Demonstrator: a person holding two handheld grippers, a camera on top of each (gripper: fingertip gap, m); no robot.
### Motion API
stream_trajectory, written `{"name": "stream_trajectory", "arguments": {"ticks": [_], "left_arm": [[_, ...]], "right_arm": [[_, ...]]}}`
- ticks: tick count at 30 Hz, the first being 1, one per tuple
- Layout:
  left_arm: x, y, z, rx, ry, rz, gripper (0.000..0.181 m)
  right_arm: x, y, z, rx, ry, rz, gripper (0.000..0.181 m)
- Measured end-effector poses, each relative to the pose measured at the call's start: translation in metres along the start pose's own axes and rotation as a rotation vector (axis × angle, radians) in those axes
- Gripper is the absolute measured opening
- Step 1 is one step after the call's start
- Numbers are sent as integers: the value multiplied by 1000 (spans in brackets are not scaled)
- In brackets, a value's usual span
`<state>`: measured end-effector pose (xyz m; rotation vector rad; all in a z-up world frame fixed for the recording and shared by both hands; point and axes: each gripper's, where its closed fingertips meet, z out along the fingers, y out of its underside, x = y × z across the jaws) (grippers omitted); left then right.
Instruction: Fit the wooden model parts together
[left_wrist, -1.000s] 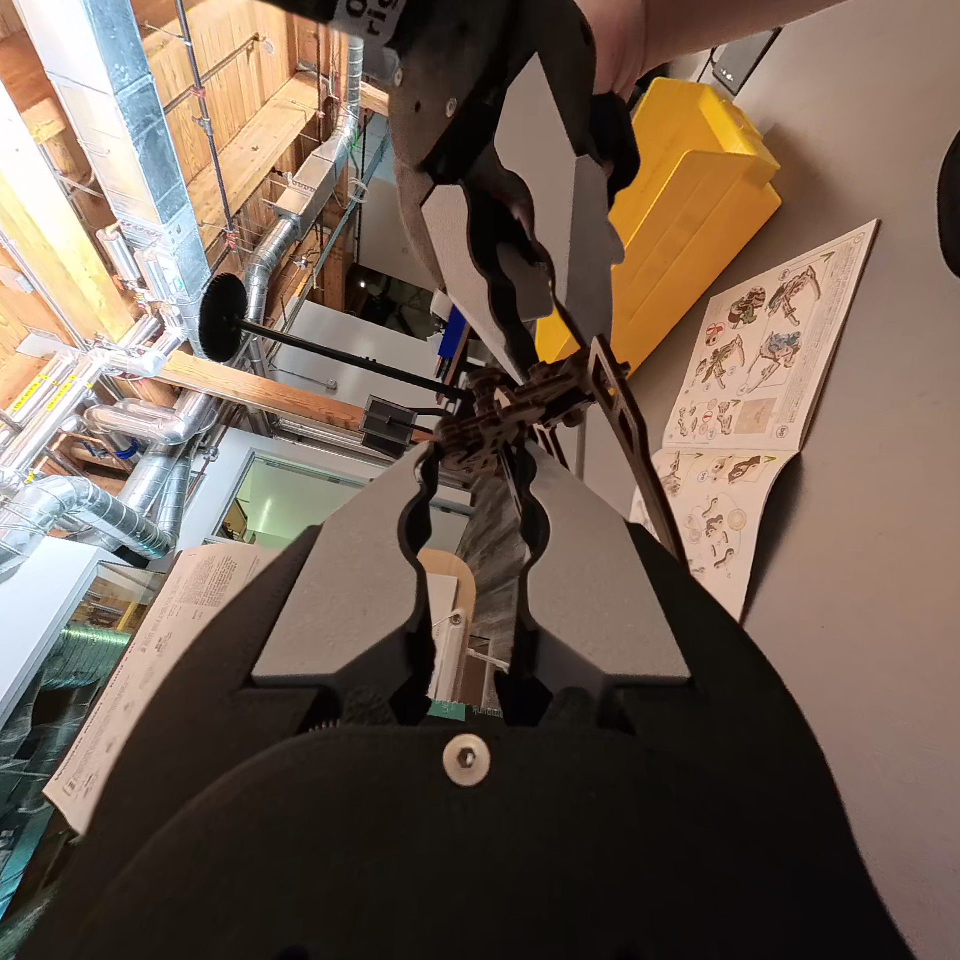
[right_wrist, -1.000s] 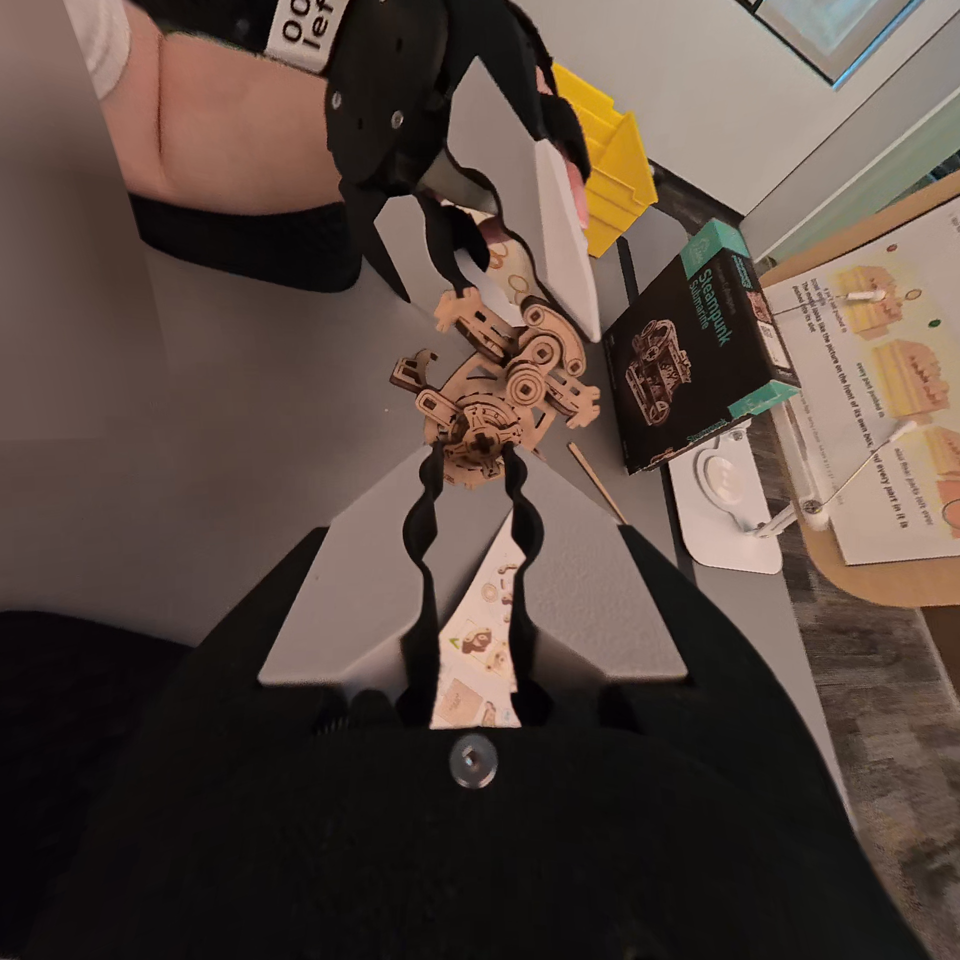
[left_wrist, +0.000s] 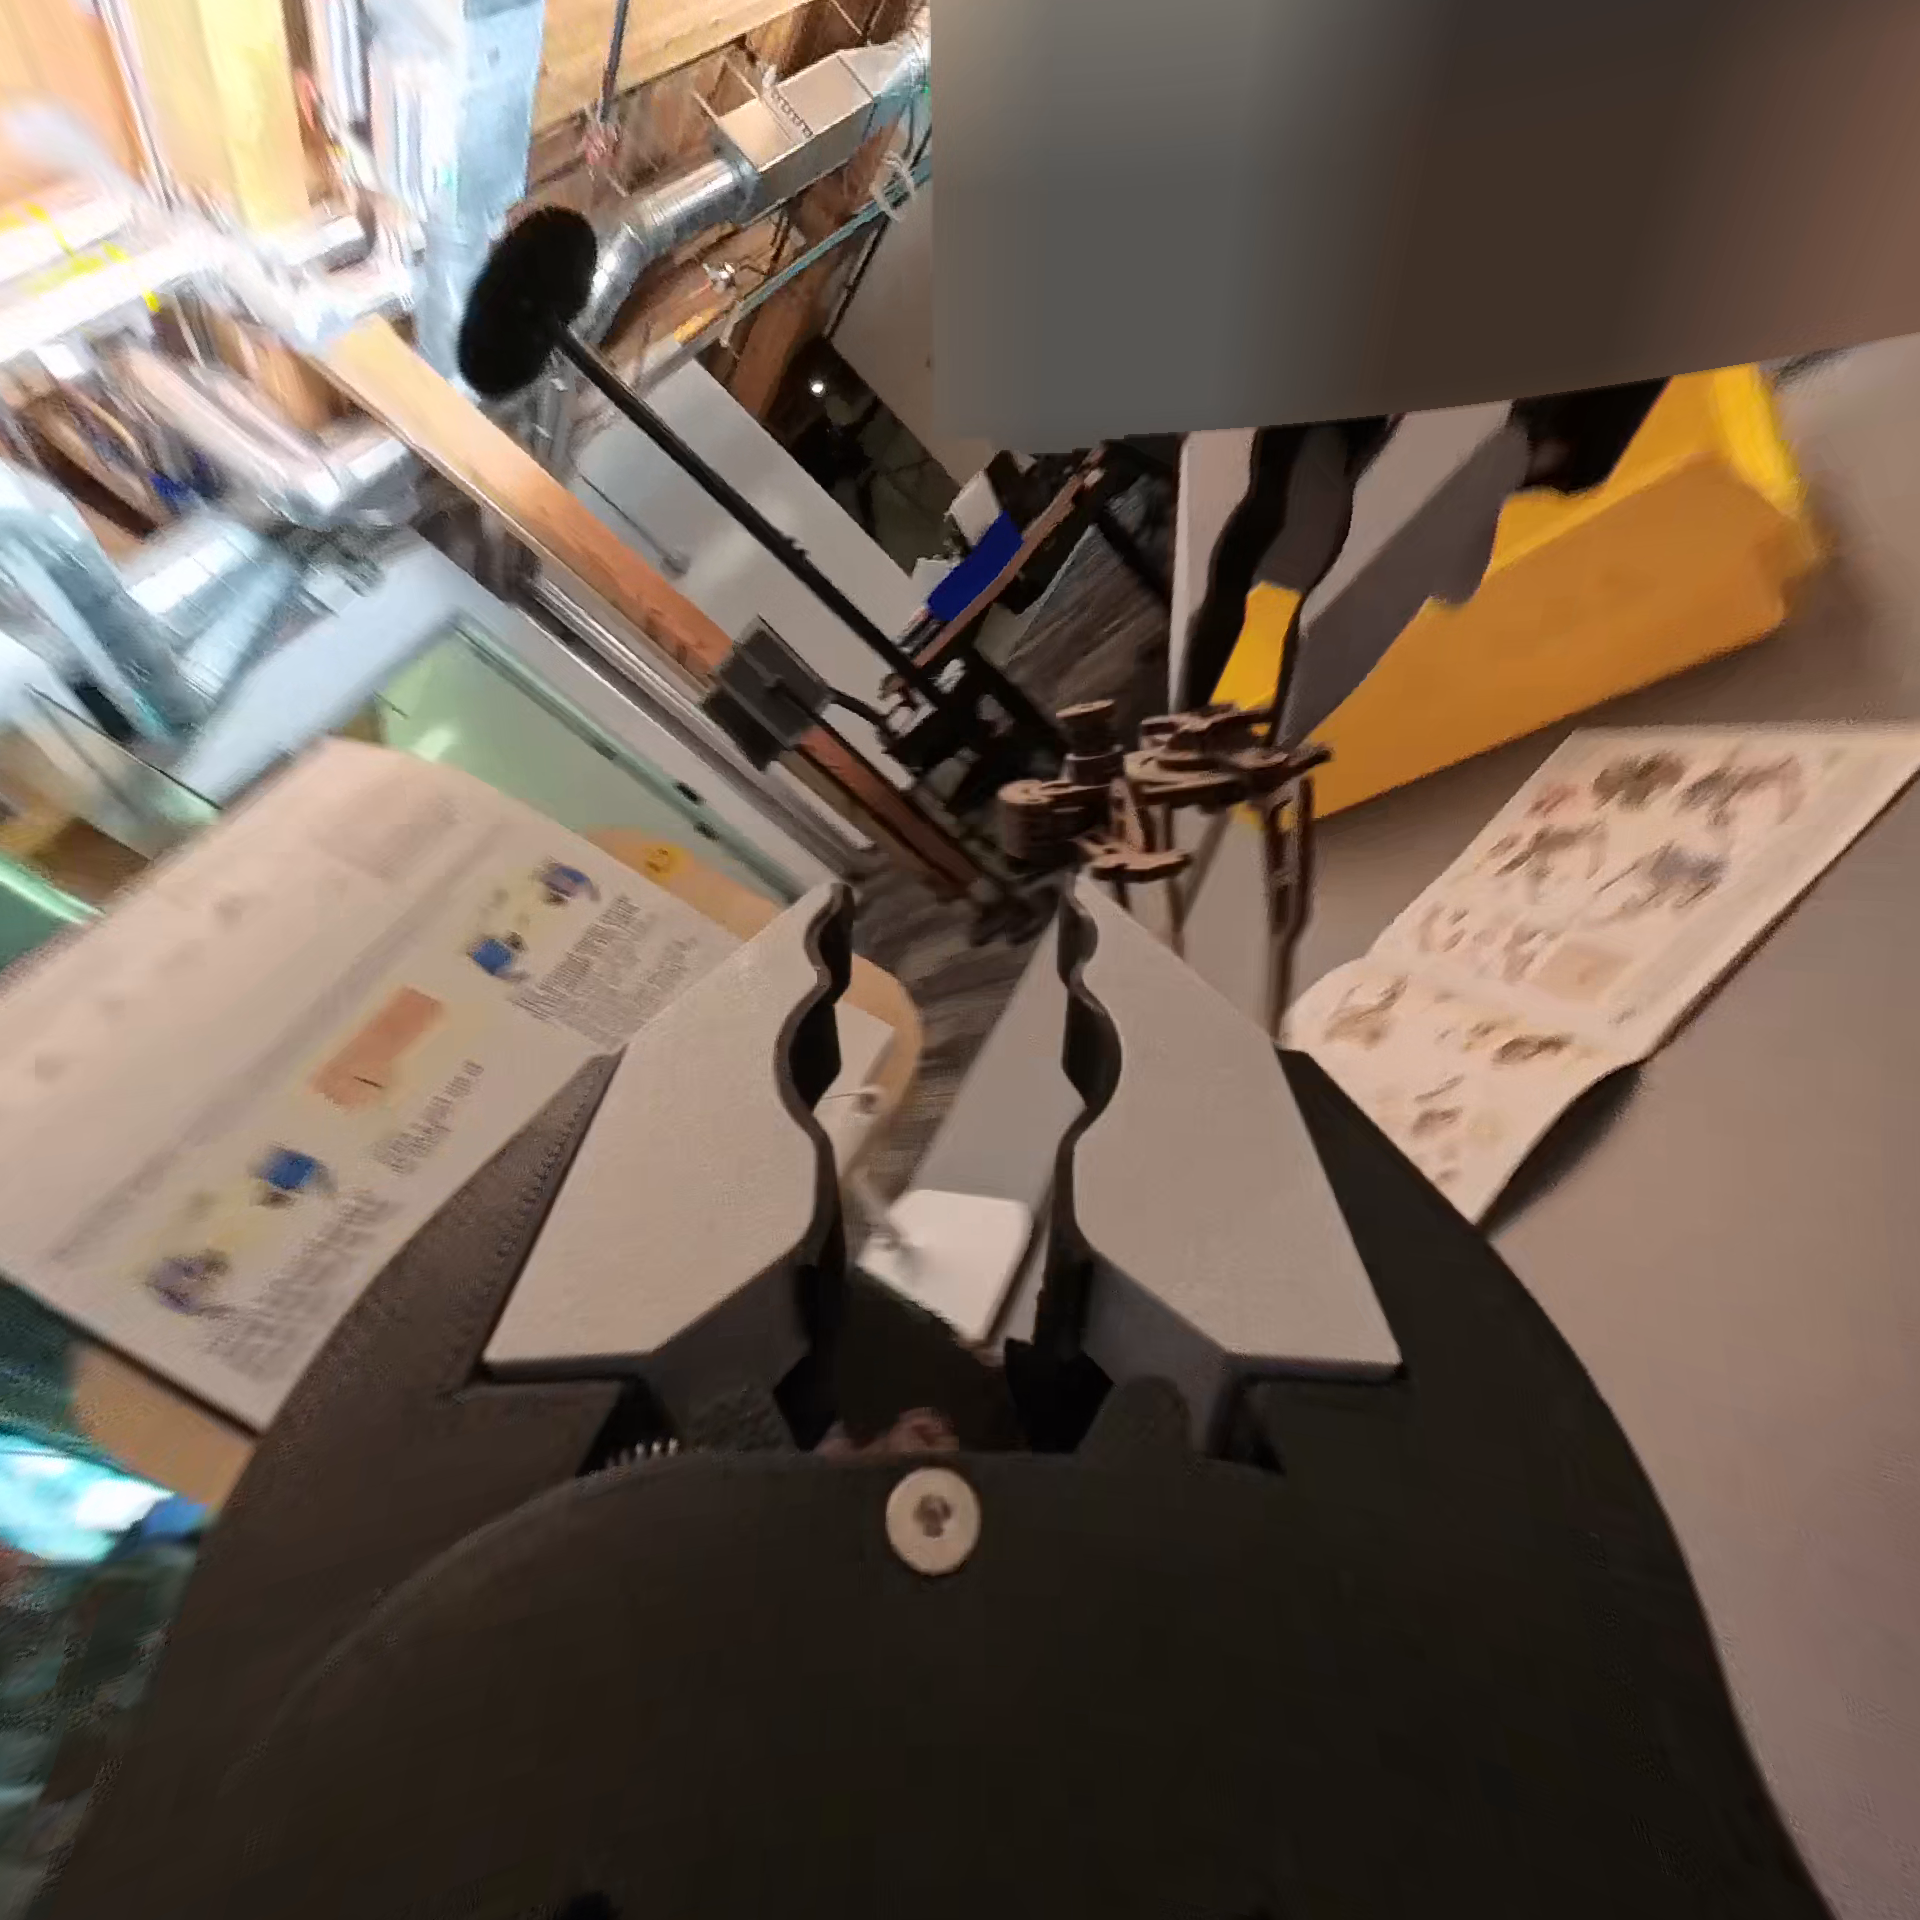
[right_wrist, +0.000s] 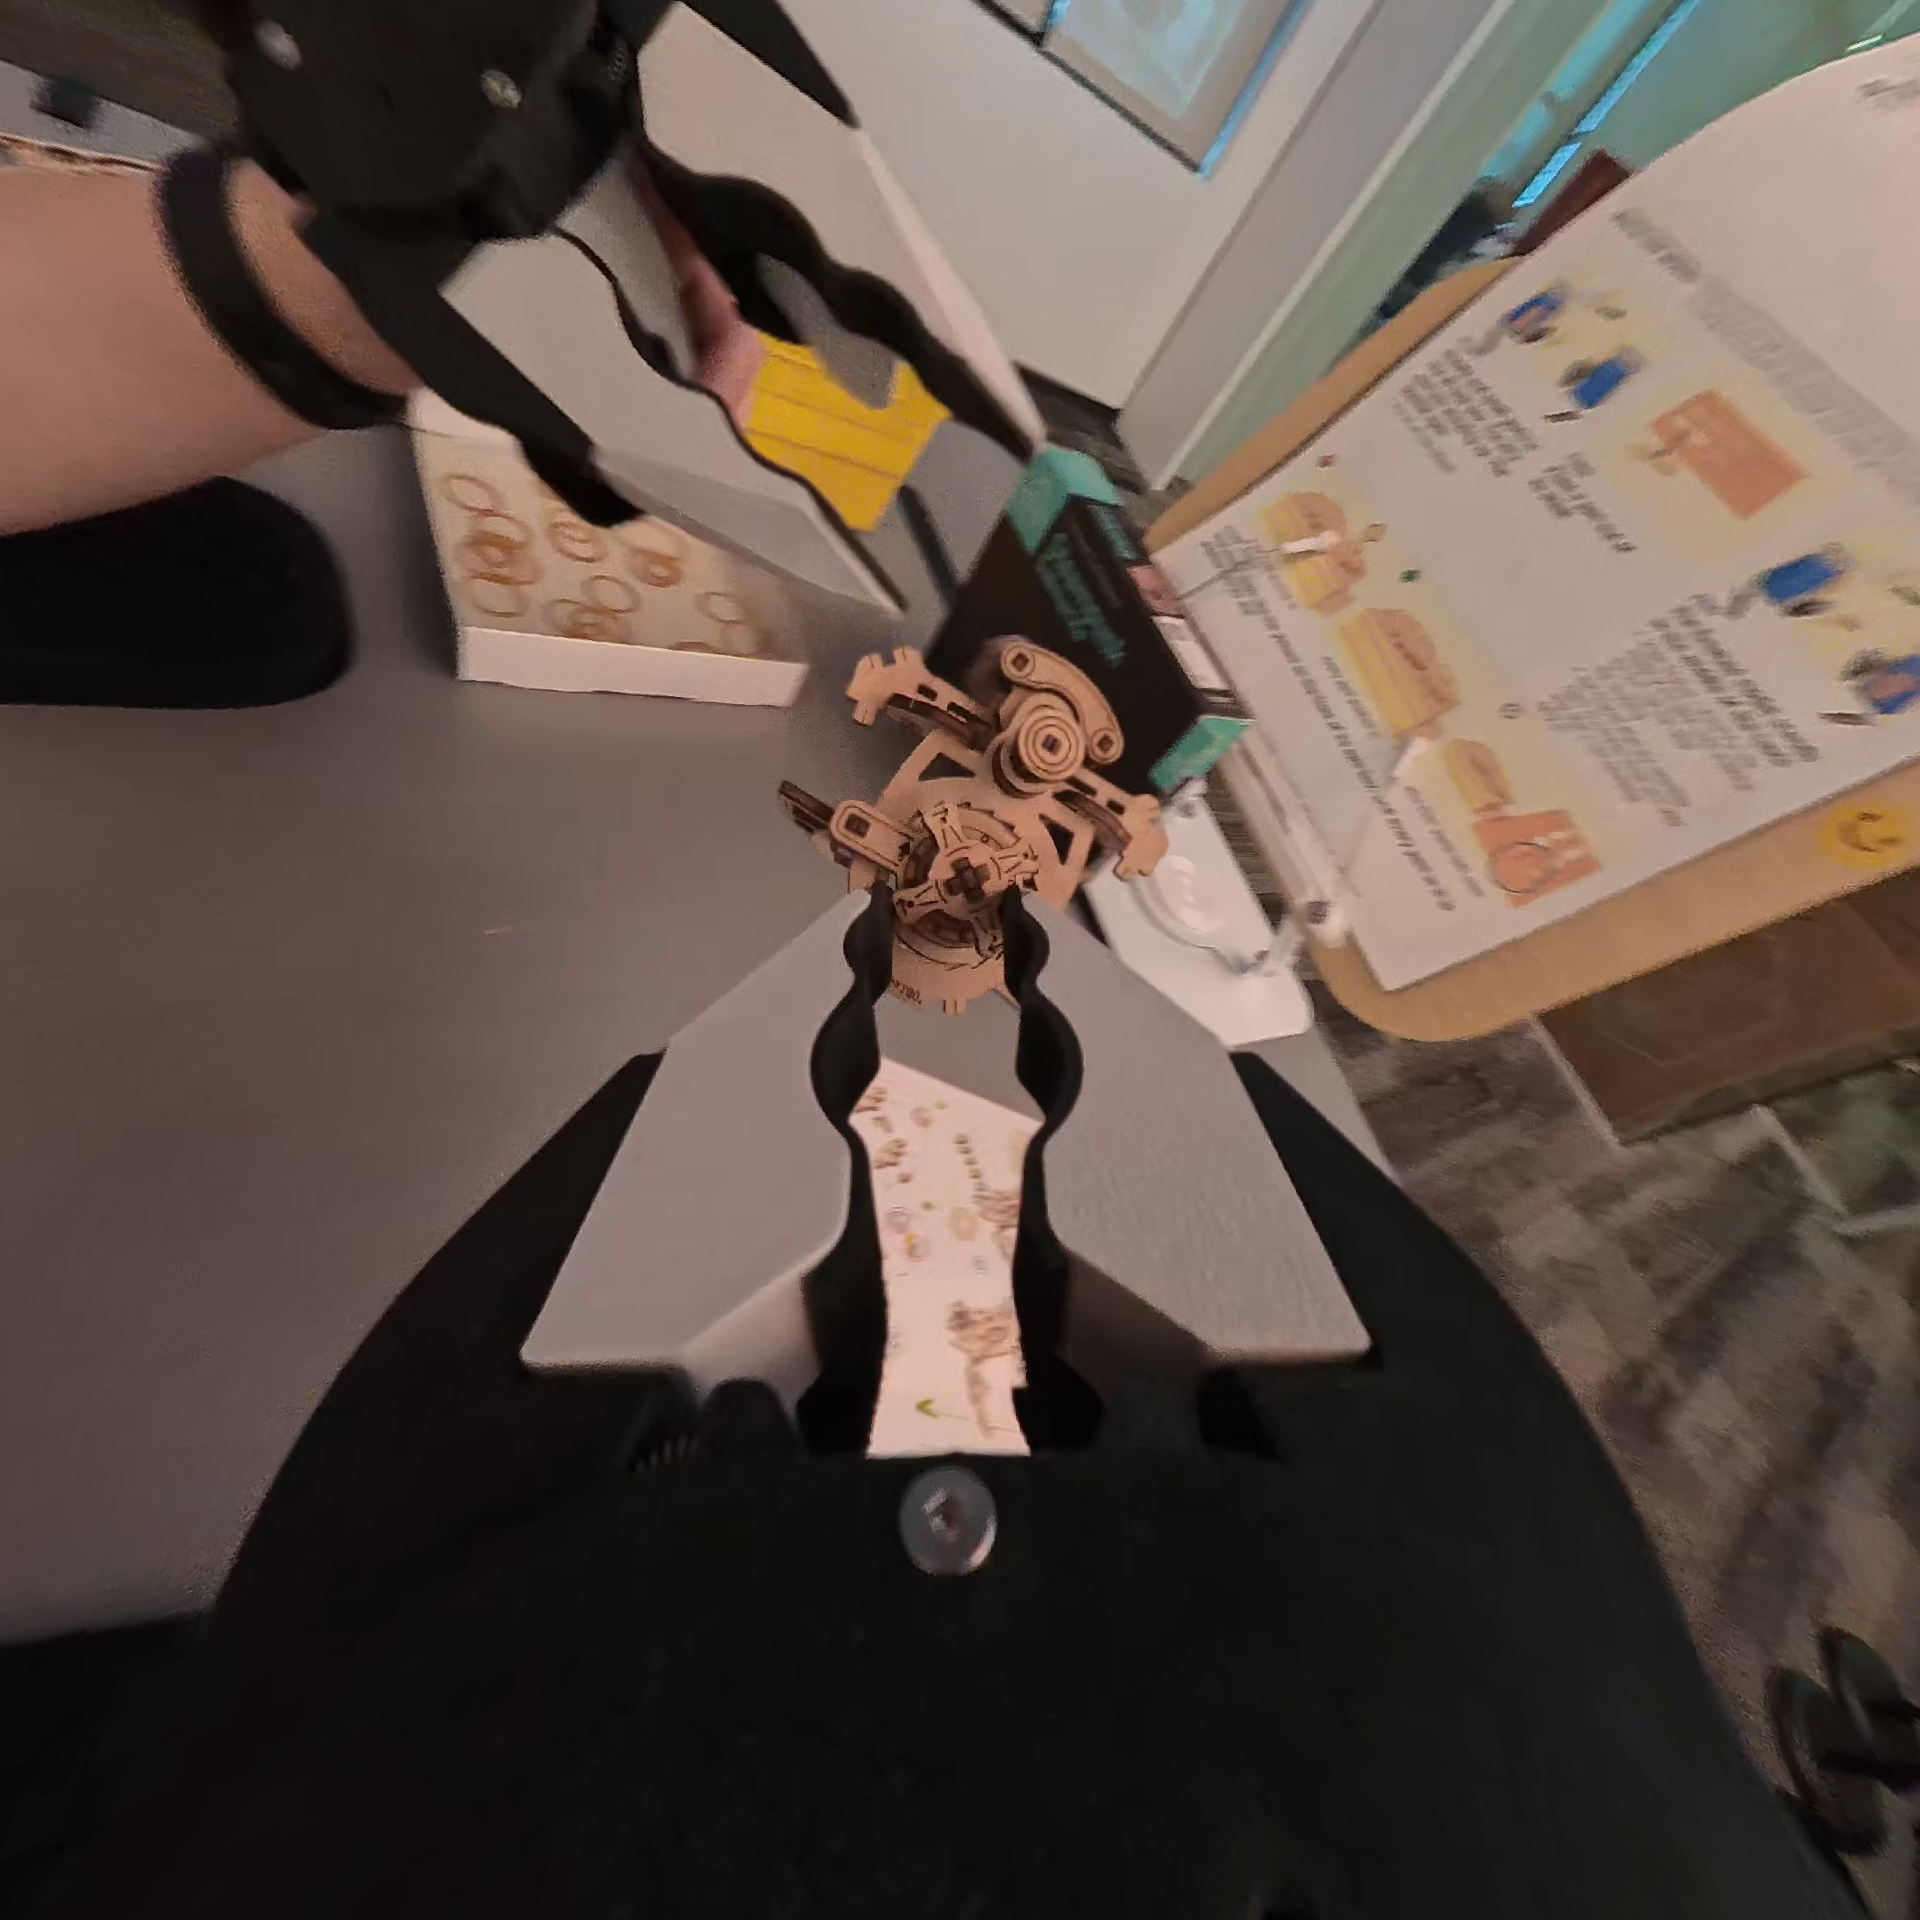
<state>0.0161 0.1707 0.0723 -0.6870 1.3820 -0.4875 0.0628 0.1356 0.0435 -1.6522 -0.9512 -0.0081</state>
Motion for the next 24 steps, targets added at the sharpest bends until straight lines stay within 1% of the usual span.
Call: {"name": "stream_trajectory", "arguments": {"ticks": [2,3,4,5,6,7,10,12,13,14,16,17,18,21,22,24], "left_arm": [[-1,-1,0,-8,51,-171,37],[5,-1,1,-19,103,-229,39],[19,-2,0,-35,195,-279,25],[39,-4,-1,-56,316,-331,20],[54,-7,-1,-77,398,-376,25],[61,-8,4,-92,415,-405,27],[70,-13,22,-84,379,-513,28],[76,-8,31,-130,367,-591,29],[76,-7,32,-141,362,-621,29],[74,-7,33,-139,356,-664,24],[61,-8,33,-126,314,-767,21],[54,-8,32,-118,297,-789,18],[48,-7,29,-118,283,-786,16],[21,-4,20,-111,170,-755,13],[10,-4,17,-92,120,-766,15],[1,-4,16,-70,84,-818,32]], "right_arm": [[14,-3,-1,7,96,-21,19],[18,-3,-2,8,127,-29,19],[22,-5,-3,16,161,-42,19],[28,-7,-5,28,203,-57,19],[32,-9,-6,36,237,-68,19],[34,-11,-8,44,258,-75,19],[36,-14,-8,50,284,-92,19],[38,-14,-8,46,316,-111,19],[38,-15,-8,45,325,-125,19],[39,-16,-9,43,340,-139,19],[42,-18,-12,44,376,-167,19],[42,-19,-13,46,376,-174,19],[42,-20,-14,45,377,-177,19],[37,-23,-15,66,356,-205,19],[36,-23,-15,73,352,-215,19],[35,-25,-13,85,353,-226,19]]}}
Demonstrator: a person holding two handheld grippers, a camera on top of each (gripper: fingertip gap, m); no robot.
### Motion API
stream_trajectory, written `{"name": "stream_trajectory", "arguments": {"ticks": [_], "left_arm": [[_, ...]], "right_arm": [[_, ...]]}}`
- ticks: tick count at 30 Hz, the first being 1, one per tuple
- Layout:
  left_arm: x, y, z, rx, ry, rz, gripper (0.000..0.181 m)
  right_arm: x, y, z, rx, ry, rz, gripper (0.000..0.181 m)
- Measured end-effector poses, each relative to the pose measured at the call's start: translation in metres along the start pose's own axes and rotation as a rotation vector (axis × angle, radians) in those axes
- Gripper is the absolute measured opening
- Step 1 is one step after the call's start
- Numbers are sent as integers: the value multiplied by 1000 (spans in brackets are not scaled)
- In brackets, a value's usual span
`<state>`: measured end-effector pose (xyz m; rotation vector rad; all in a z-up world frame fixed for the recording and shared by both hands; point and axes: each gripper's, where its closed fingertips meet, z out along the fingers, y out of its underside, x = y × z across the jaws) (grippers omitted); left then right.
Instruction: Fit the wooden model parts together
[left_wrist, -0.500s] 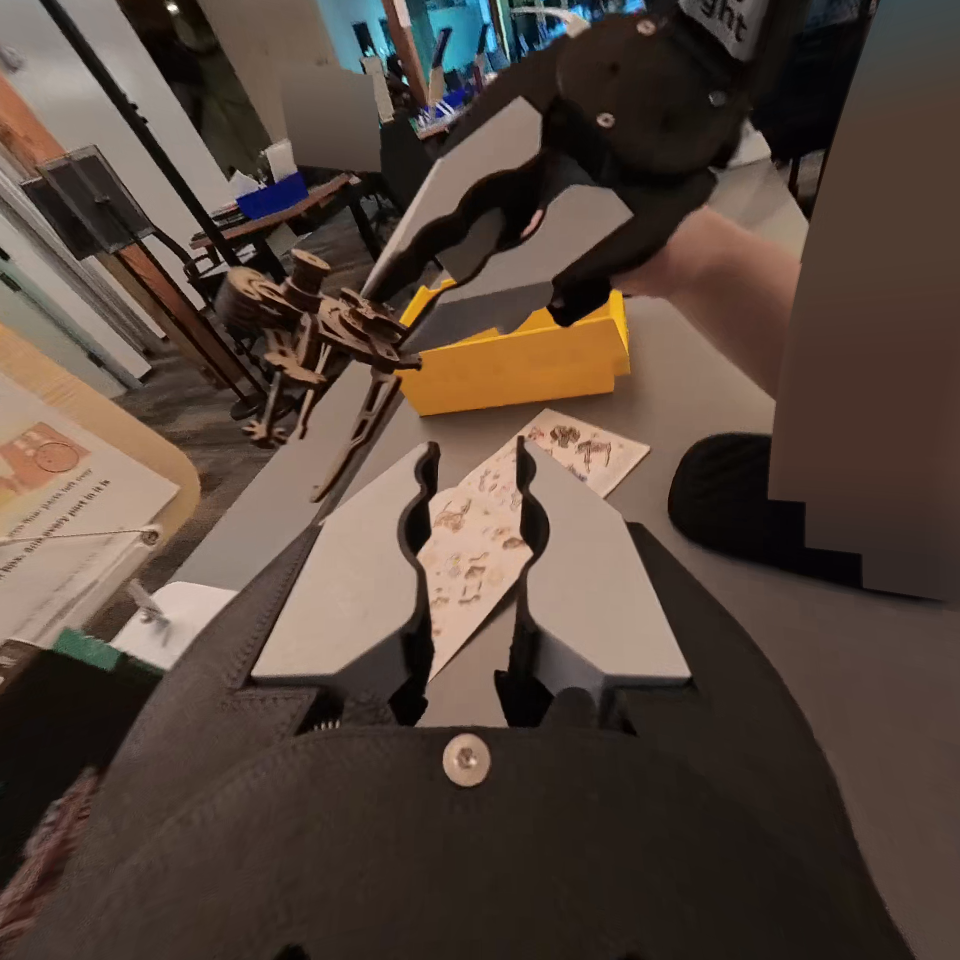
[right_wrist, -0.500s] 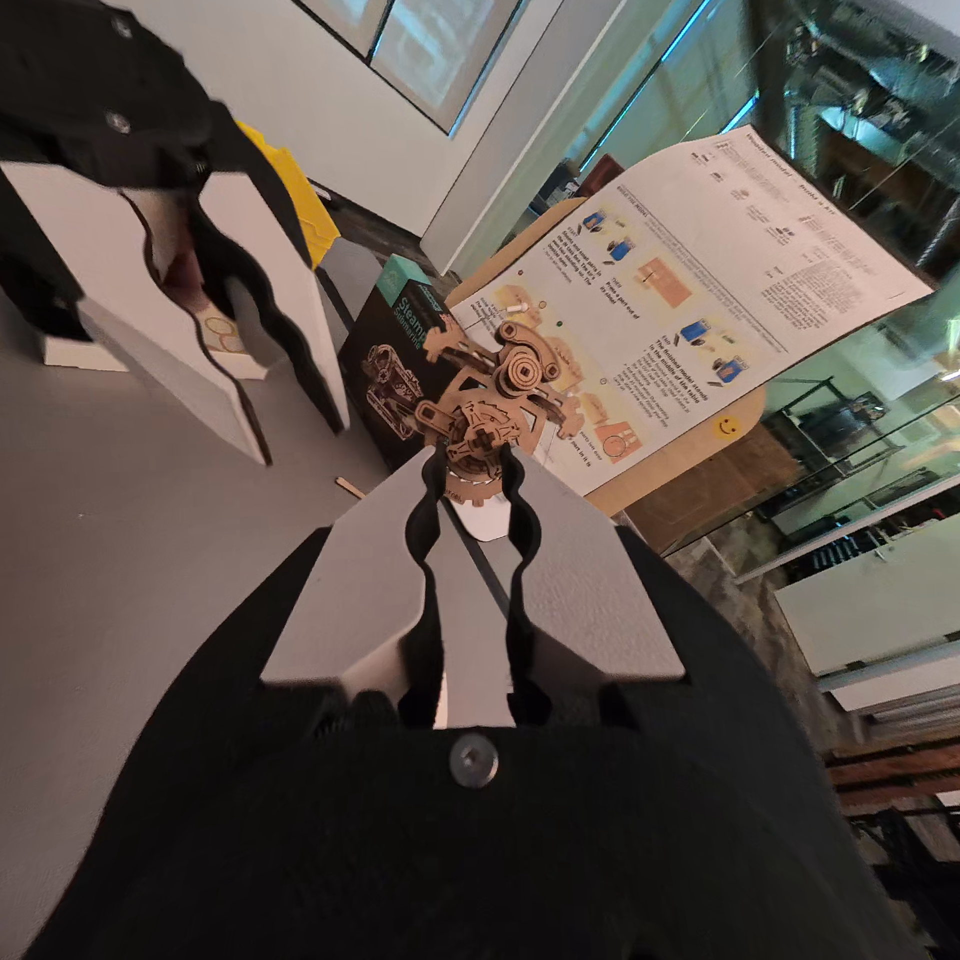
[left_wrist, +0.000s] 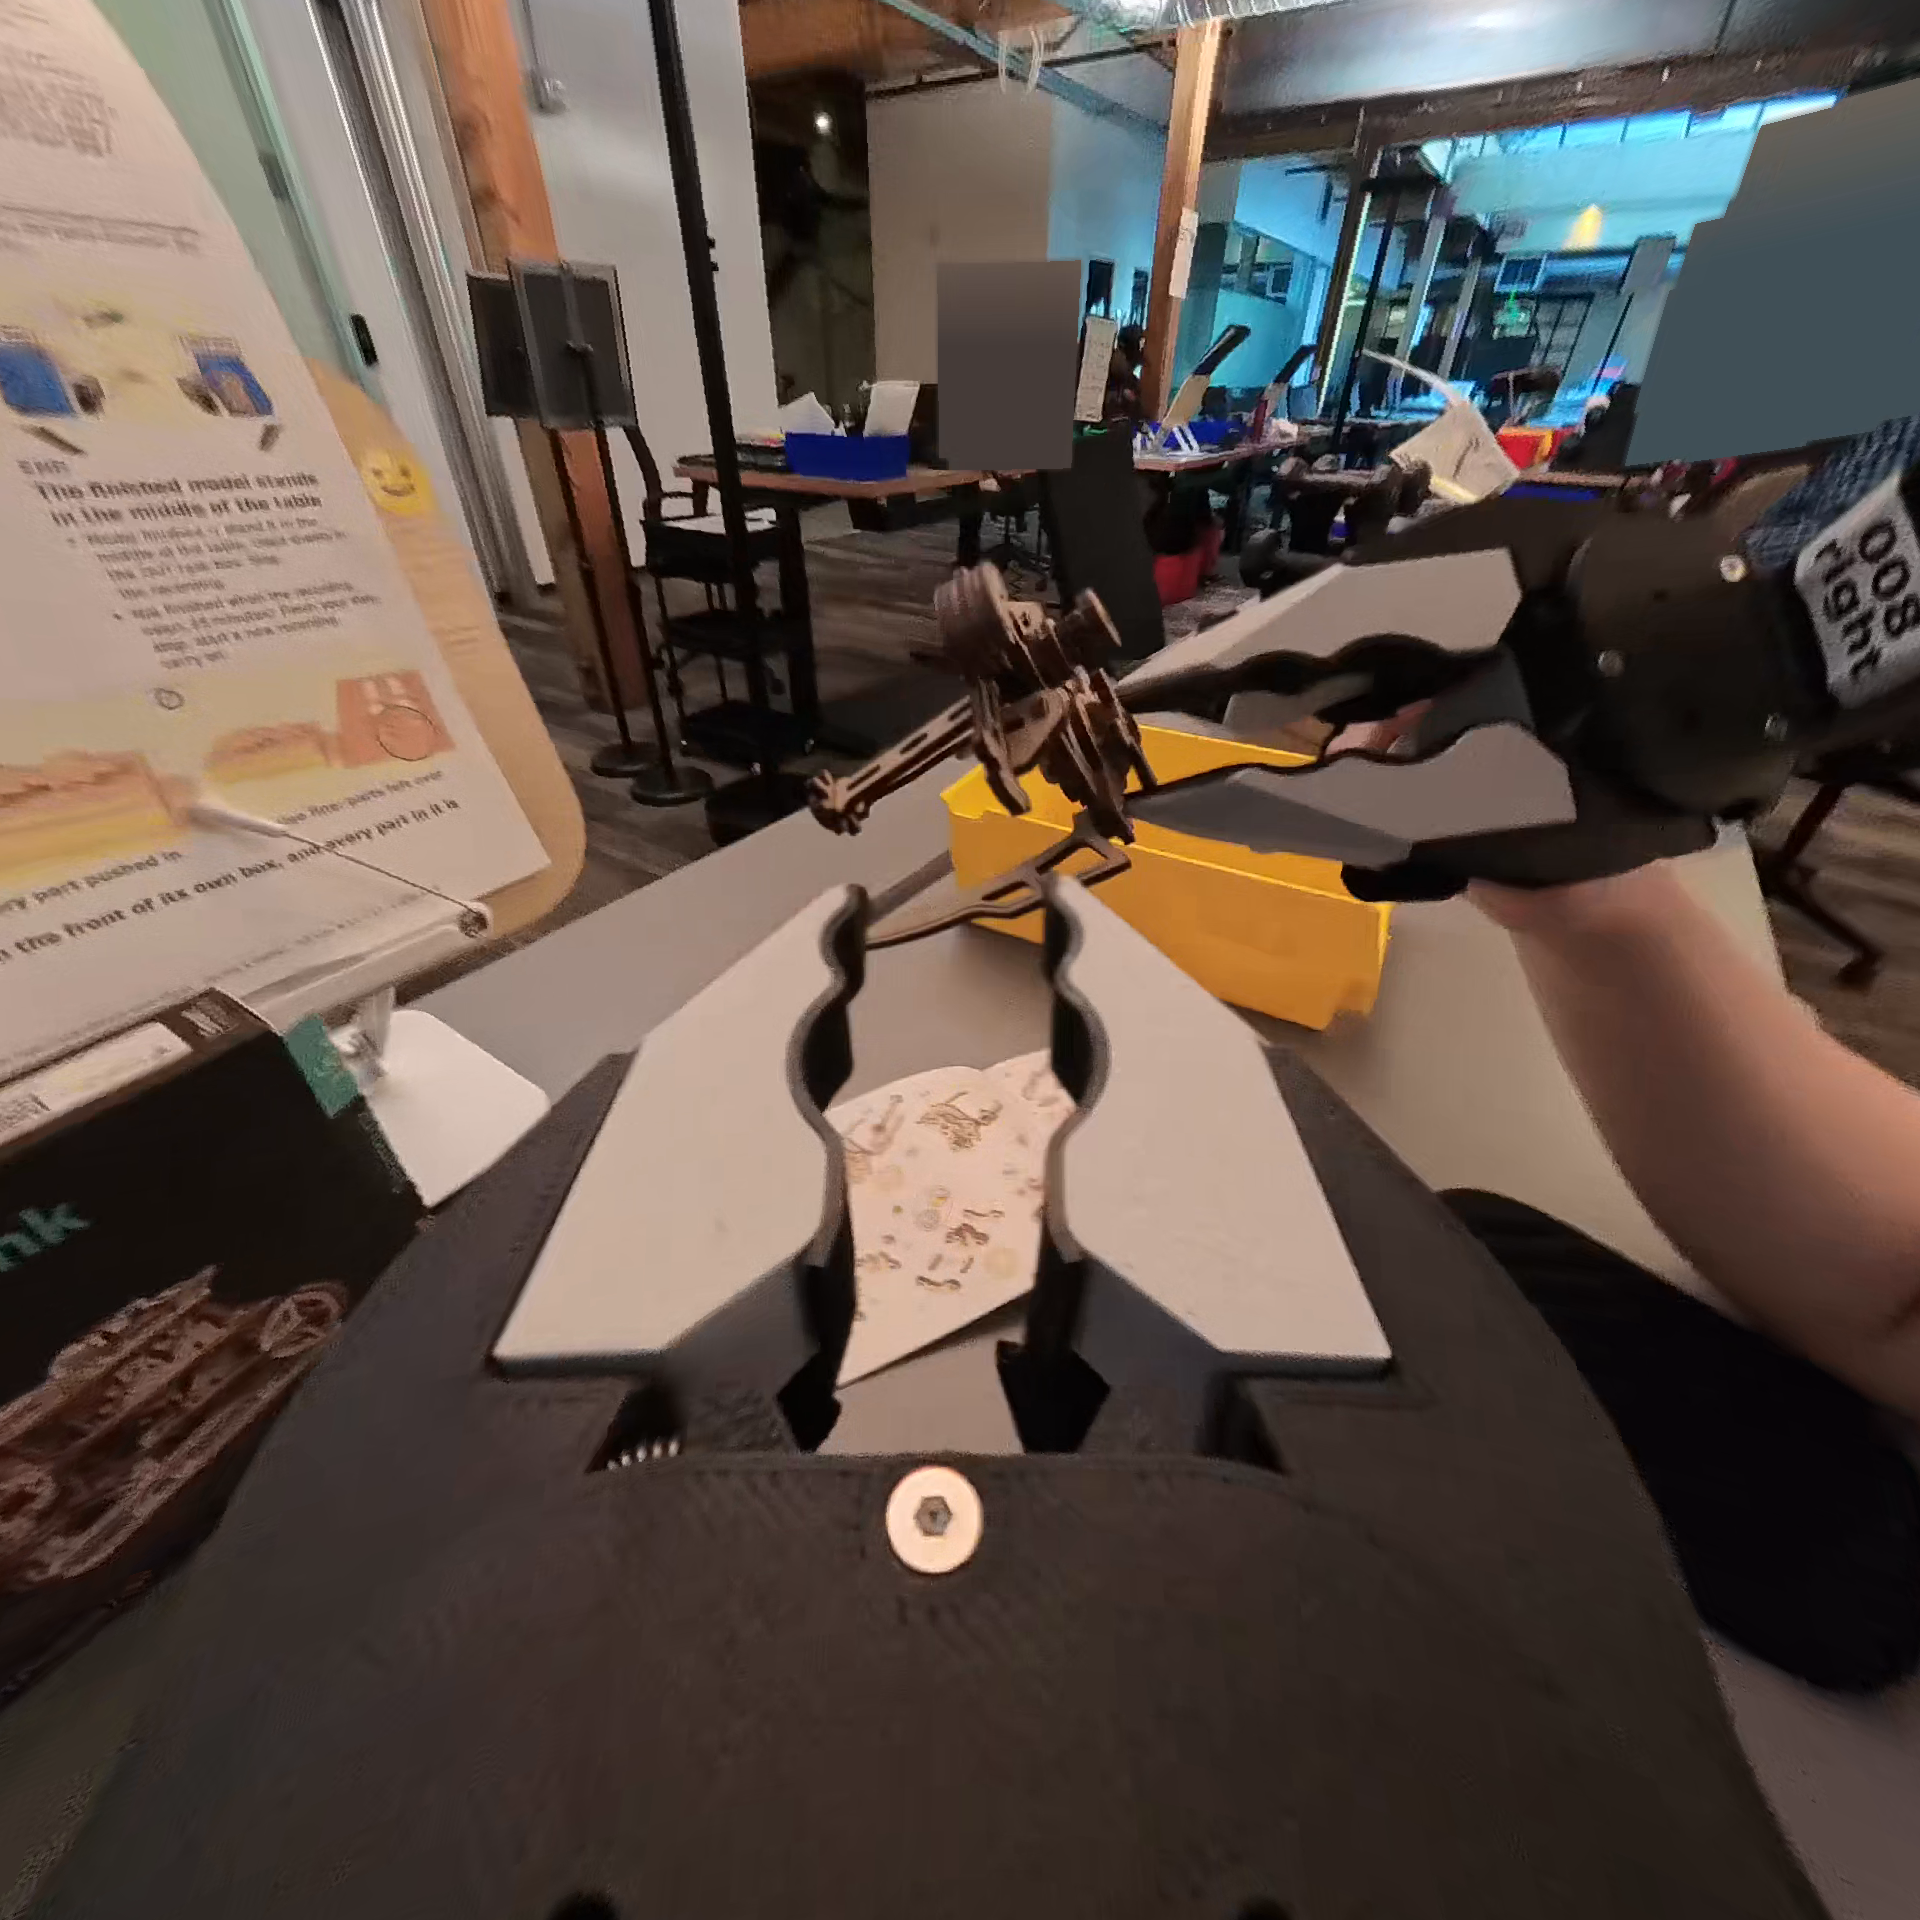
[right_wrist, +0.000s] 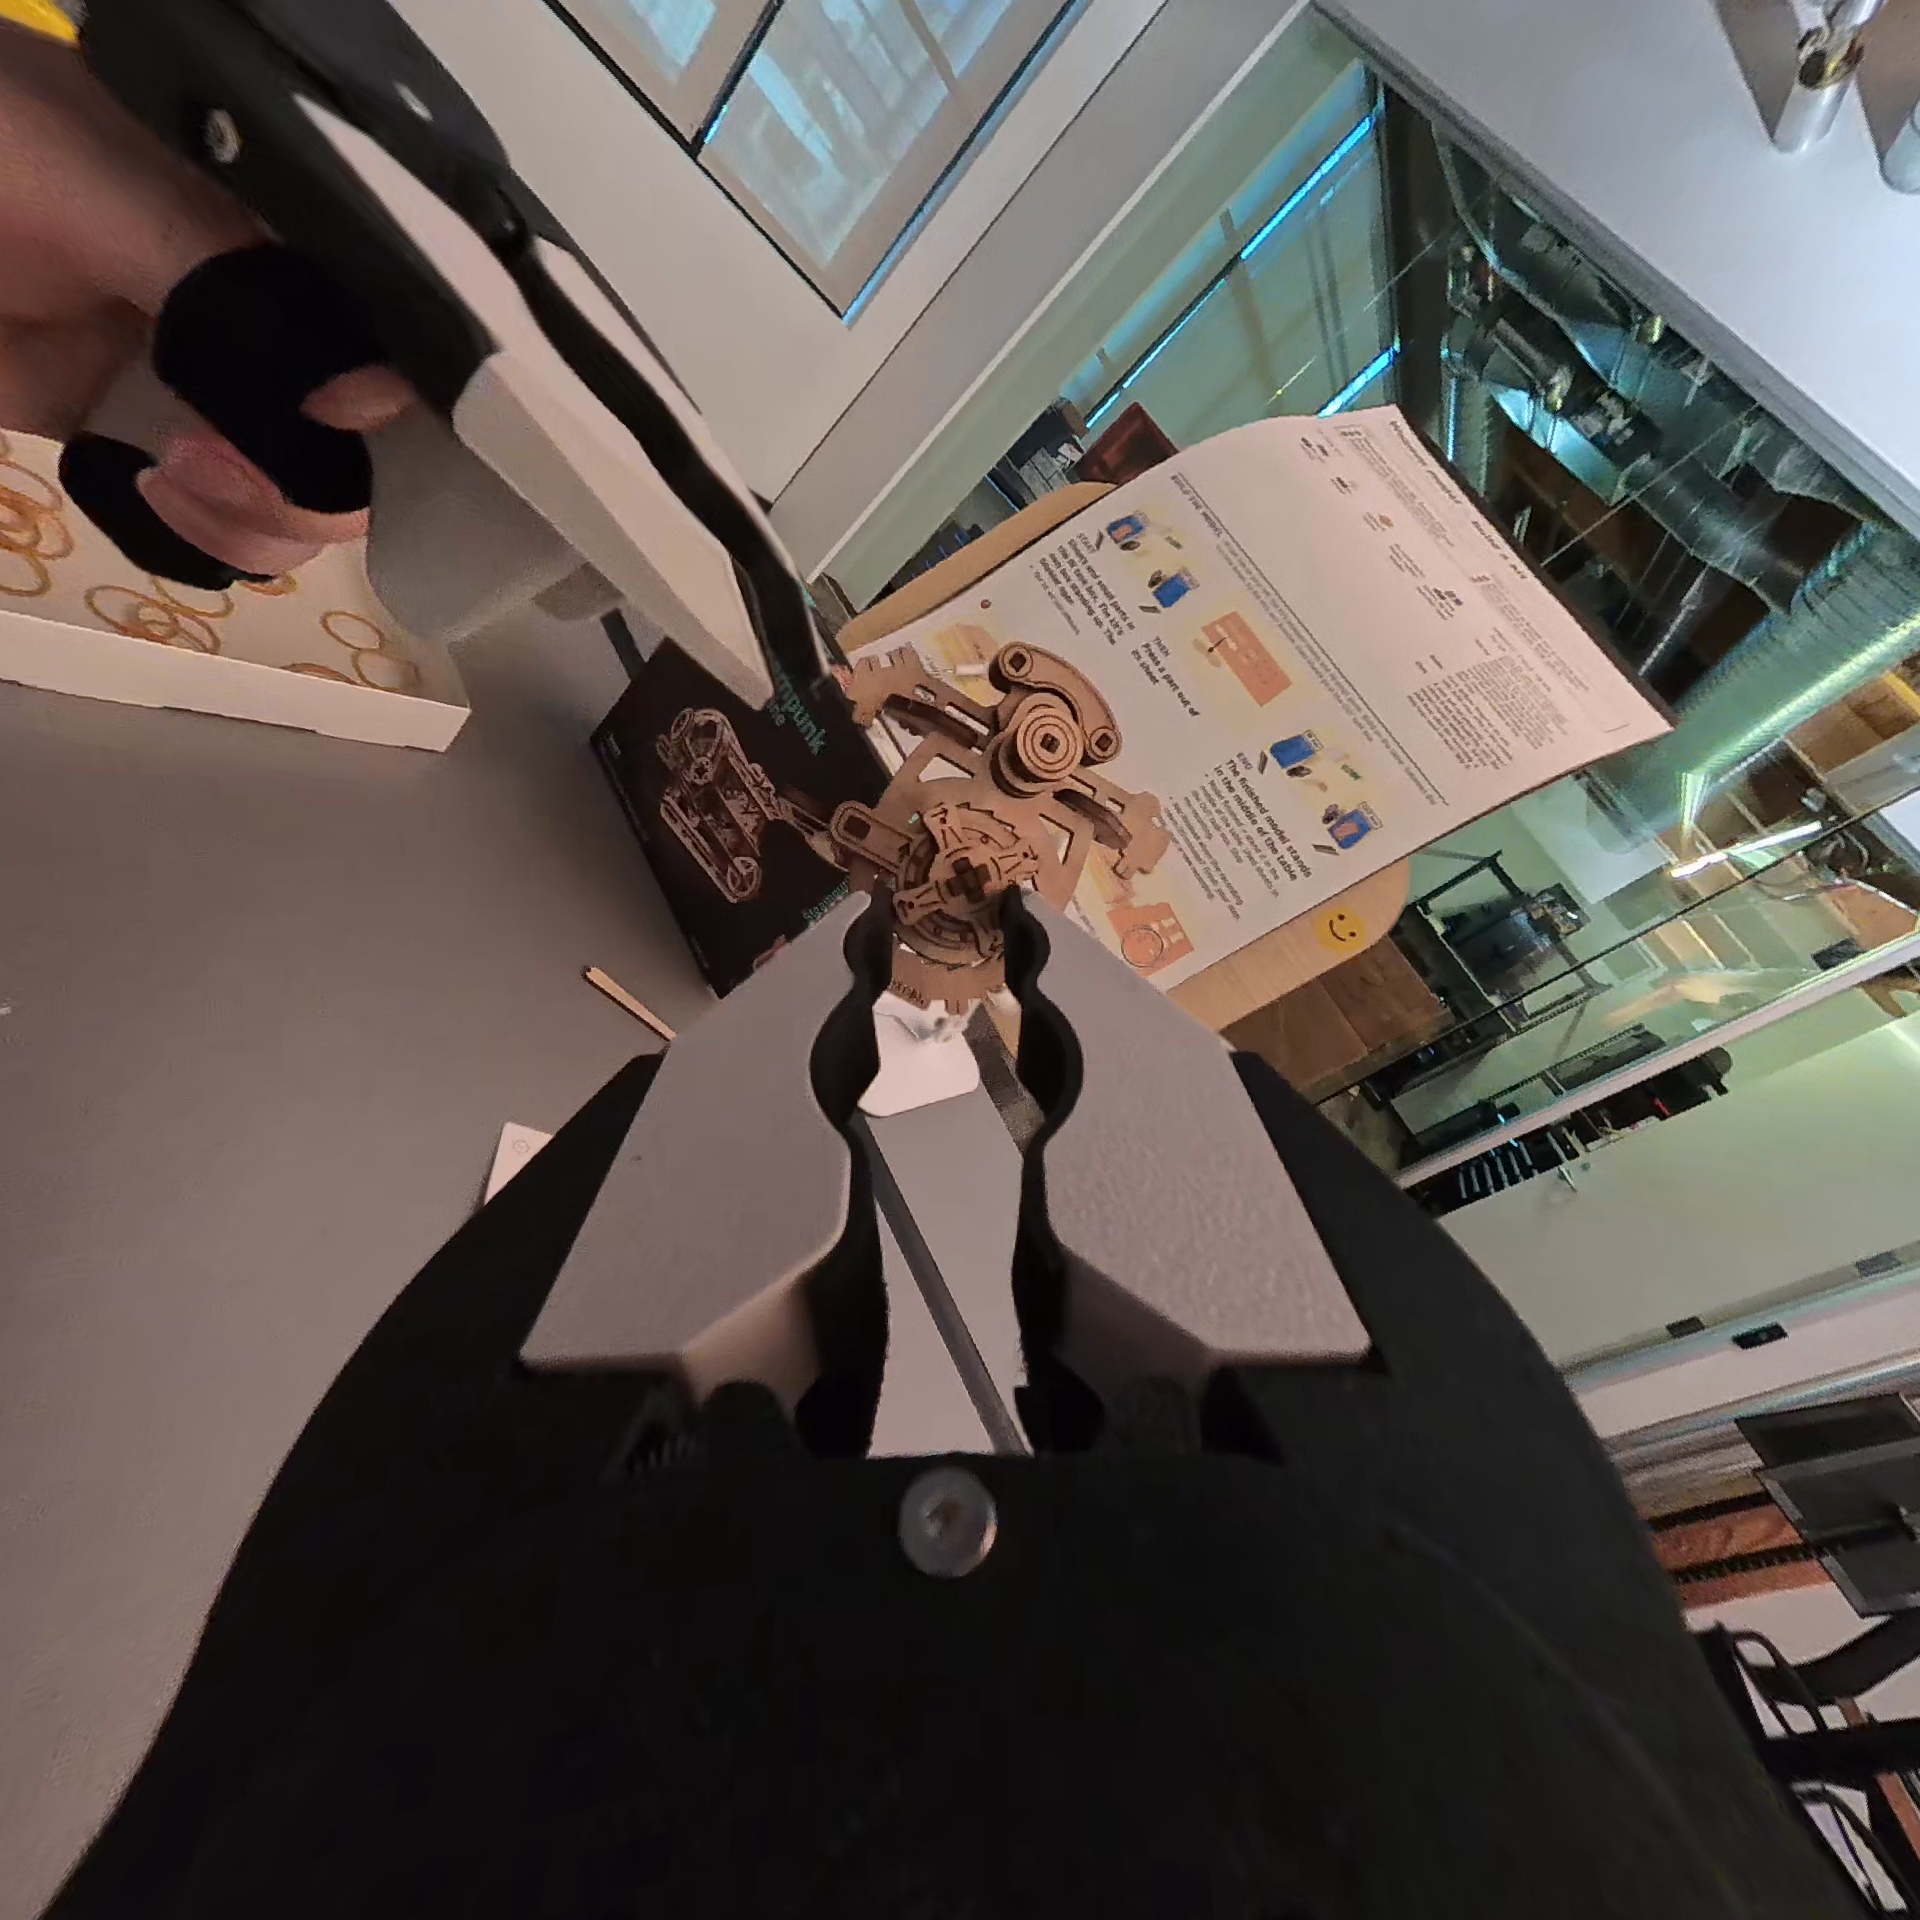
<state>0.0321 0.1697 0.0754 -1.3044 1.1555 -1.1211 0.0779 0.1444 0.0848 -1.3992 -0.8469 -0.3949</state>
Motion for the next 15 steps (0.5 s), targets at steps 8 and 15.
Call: {"name": "stream_trajectory", "arguments": {"ticks": [8,15], "left_arm": [[19,19,15,-65,212,-282,64],[13,22,17,-60,152,-172,57]], "right_arm": [[-8,-8,4,31,23,-63,19],[-14,-6,7,33,25,-131,19]]}}
